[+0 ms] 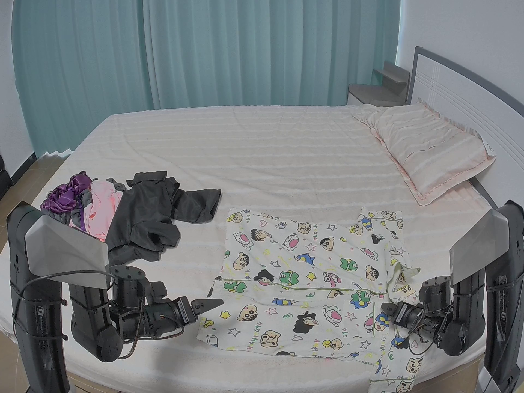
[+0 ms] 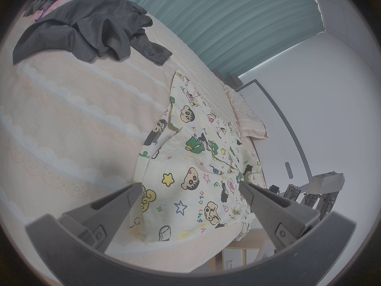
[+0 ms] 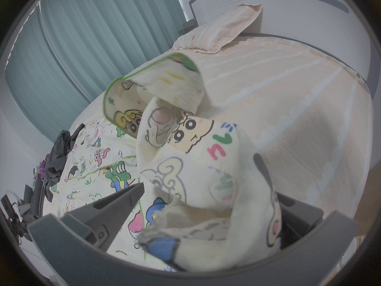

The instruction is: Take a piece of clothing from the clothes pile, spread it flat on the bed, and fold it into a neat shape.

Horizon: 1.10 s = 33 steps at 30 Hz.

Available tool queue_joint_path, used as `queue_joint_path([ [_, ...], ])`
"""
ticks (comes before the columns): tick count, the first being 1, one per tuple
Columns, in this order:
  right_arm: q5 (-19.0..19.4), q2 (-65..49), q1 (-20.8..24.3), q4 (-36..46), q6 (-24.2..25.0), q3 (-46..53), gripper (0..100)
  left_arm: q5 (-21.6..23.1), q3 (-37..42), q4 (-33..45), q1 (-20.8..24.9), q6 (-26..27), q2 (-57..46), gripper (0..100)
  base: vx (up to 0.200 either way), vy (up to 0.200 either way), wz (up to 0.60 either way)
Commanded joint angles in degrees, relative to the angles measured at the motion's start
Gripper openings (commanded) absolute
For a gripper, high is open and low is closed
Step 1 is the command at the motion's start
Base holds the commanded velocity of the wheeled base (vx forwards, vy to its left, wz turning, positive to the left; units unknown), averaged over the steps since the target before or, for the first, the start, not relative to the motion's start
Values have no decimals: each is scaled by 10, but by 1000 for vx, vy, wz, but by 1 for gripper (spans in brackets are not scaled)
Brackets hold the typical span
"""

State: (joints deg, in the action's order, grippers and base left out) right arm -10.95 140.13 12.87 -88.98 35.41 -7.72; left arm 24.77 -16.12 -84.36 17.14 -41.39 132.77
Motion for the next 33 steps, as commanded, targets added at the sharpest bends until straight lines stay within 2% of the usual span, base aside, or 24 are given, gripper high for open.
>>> queue_joint_path([
  [1, 0, -28, -9, -8, 2, 2, 100, 0, -1, 0, 0, 0, 0, 100, 0, 0, 0],
  [11, 8, -109, -30, -8, 3, 12, 100, 0, -1, 0, 0, 1, 0, 100, 0, 0, 0],
  [19, 8, -101, -86, -8, -1, 18, 100, 0, -1, 0, 0, 1, 0, 100, 0, 0, 0],
  [23, 22, -88, -107, -8, -3, 16, 100, 0, -1, 0, 0, 1, 0, 100, 0, 0, 0],
  [26, 79, -79, -123, -6, 3, 18, 100, 0, -1, 0, 0, 2, 0, 100, 0, 0, 0],
  [30, 109, -44, -135, -8, 9, 20, 100, 0, -1, 0, 0, 2, 1, 100, 0, 0, 0],
  [33, 145, -41, -139, -8, 44, 18, 100, 0, -1, 0, 0, 2, 1, 100, 0, 0, 0],
])
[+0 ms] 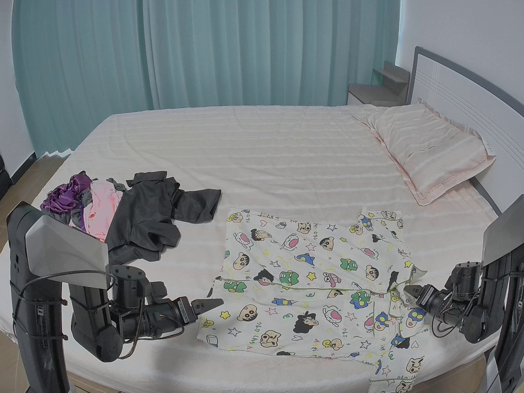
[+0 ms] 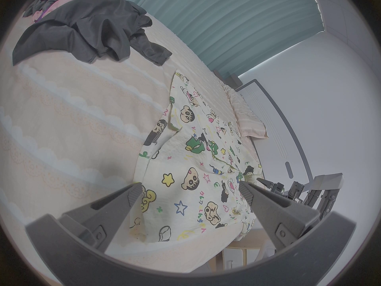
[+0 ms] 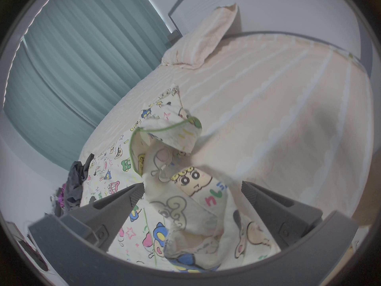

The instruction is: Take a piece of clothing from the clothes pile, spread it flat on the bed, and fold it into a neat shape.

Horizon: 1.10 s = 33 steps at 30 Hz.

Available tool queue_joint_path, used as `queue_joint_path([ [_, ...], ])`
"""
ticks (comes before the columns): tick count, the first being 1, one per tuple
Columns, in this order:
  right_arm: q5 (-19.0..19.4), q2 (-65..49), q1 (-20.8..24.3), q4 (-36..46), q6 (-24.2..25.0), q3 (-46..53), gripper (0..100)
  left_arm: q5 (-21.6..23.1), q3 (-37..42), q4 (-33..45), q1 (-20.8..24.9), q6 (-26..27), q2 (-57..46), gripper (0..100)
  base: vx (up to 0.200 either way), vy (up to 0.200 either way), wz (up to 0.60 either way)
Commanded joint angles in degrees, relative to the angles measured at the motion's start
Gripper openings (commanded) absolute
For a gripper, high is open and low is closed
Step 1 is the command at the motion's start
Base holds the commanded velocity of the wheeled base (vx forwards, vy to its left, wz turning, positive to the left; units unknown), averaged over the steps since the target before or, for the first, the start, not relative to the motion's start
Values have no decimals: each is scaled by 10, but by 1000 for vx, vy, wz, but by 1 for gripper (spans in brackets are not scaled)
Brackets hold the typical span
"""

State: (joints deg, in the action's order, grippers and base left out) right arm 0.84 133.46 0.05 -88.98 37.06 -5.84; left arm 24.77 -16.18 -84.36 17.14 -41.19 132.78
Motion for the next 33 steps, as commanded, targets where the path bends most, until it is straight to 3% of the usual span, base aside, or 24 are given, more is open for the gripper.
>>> queue_joint_path([
  [1, 47, 23, -12, -8, 43, 0, 100, 0, 0, 0, 0, 0, 1, 100, 0, 0, 0],
  [4, 80, 22, -18, -8, 74, -4, 100, 0, 1, 0, 0, 0, 1, 100, 0, 0, 0],
  [16, 143, -35, -64, -8, 188, 0, 100, 0, 0, 0, 0, 0, 1, 100, 0, 0, 0],
  [17, 150, -36, -66, -7, 195, 2, 0, 0, 0, 0, 0, 0, 1, 100, 0, 0, 0],
  [22, 165, -34, -61, -8, 195, 19, 0, 0, 1, 0, 0, 0, 1, 100, 0, 0, 0],
  [27, 167, -16, -61, -8, 141, 25, 0, 0, 1, 0, 0, 0, 1, 100, 0, 0, 0],
  [33, 167, -21, -64, -8, 113, 43, 0, 0, 1, 0, 0, 0, 1, 100, 0, 0, 0],
])
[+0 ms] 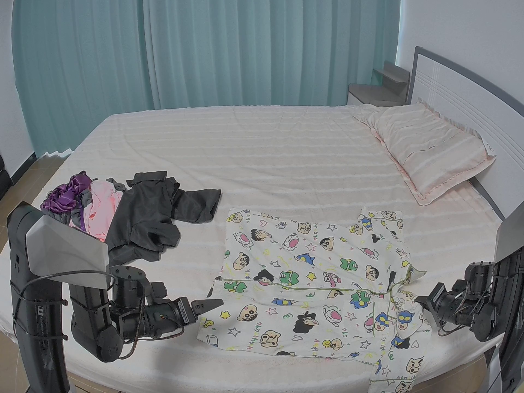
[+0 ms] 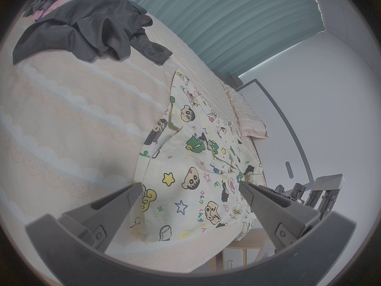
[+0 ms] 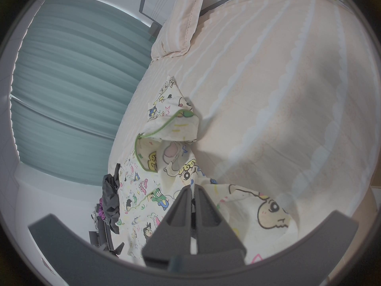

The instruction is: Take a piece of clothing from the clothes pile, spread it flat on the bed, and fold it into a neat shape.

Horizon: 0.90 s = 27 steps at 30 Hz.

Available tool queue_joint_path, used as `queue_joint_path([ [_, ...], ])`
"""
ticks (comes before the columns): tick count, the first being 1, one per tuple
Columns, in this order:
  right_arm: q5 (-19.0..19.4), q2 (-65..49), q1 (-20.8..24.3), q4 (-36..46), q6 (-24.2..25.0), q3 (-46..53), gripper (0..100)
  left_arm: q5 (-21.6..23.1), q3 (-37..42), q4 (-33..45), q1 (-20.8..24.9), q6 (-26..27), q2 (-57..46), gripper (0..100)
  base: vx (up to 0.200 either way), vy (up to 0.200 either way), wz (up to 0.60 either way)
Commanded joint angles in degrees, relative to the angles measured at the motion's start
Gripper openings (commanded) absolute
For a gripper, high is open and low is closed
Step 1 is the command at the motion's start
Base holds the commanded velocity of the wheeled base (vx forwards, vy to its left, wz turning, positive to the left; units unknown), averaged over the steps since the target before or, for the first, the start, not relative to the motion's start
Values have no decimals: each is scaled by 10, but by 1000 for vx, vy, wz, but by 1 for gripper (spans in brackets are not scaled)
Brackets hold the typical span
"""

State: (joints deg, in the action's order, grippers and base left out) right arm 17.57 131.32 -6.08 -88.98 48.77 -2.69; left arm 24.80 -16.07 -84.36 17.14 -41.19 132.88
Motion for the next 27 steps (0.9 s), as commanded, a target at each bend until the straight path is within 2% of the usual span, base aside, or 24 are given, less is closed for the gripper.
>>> queue_joint_path([
  [1, -1, -5, -3, -8, -7, 17, 0, 0, 0, 0, 0, 0, 0, 100, 0, 0, 0],
  [9, -3, -76, -31, -8, -10, 27, 0, 0, 0, 0, 0, 0, 0, 100, 0, 0, 0],
  [11, -3, -91, -49, -8, -31, 27, 0, 0, 0, 0, 0, 0, 0, 100, 0, 0, 0],
  [13, -3, -86, -74, -5, -62, 27, 0, -1, 0, 0, 0, 0, 0, 100, 0, 0, 0],
  [14, -3, -86, -74, -5, -62, 27, 0, -1, 0, 0, 0, 0, 0, 100, 0, 0, 0],
  [16, -3, -70, -107, -8, -77, 27, 0, -1, 0, 0, 0, 0, 0, 100, 0, 0, 0],
  [21, -7, -48, -159, -8, -111, 26, 0, -7, 0, 0, 0, 0, 0, 100, 0, 0, 0],
  [27, -18, -25, -189, -8, -121, 15, 0, -7, 0, 0, 0, 0, 0, 100, 0, 0, 0],
])
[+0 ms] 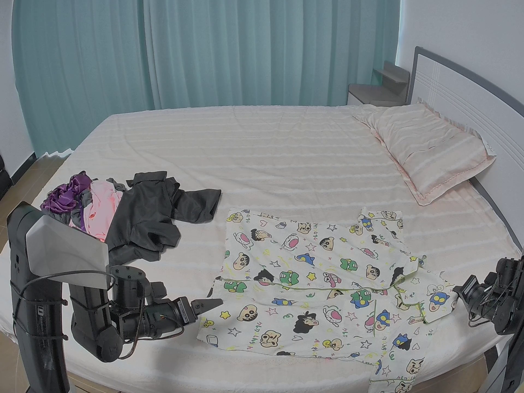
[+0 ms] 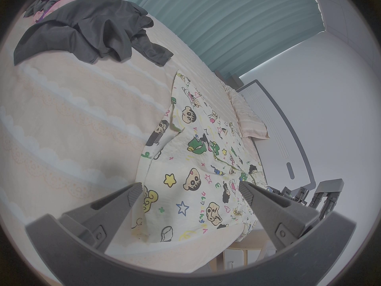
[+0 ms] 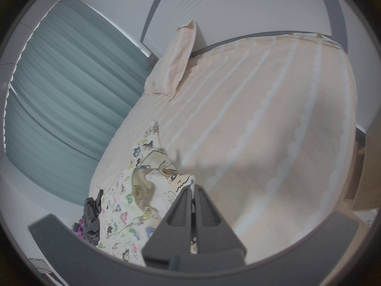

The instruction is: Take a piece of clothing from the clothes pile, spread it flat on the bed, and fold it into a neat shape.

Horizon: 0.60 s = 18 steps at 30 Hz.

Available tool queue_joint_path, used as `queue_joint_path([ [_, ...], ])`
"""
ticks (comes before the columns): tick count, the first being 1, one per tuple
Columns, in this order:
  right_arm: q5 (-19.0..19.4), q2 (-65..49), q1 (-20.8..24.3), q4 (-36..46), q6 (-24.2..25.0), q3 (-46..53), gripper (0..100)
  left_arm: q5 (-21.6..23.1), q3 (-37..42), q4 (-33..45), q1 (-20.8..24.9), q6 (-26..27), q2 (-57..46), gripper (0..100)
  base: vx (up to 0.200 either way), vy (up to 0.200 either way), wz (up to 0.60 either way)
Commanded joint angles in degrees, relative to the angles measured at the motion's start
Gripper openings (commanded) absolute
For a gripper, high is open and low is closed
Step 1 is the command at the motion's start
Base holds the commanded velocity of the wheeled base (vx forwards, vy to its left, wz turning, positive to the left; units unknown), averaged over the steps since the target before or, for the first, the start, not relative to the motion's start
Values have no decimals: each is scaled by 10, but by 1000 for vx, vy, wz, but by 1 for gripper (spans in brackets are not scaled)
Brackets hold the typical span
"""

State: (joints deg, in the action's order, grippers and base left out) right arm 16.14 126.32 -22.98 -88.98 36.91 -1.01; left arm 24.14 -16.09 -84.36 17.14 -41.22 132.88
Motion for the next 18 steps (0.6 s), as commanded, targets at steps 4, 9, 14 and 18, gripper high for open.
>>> queue_joint_path([
  [4, -27, 48, -23, -8, -7, -13, 0, -1, 0, 0, 0, 0, 0, 100, 0, 0, 0],
  [9, -62, 67, -22, -8, -29, -10, 0, -1, 0, 0, 0, 0, 0, 100, 0, 0, 0],
  [14, -63, 75, -22, -8, -62, 10, 100, -1, 0, 0, 0, 0, 0, 100, 0, 0, 0],
  [18, -70, 47, -24, -8, -69, 1, 100, -1, 0, 0, 0, 0, 0, 100, 0, 0, 0],
])
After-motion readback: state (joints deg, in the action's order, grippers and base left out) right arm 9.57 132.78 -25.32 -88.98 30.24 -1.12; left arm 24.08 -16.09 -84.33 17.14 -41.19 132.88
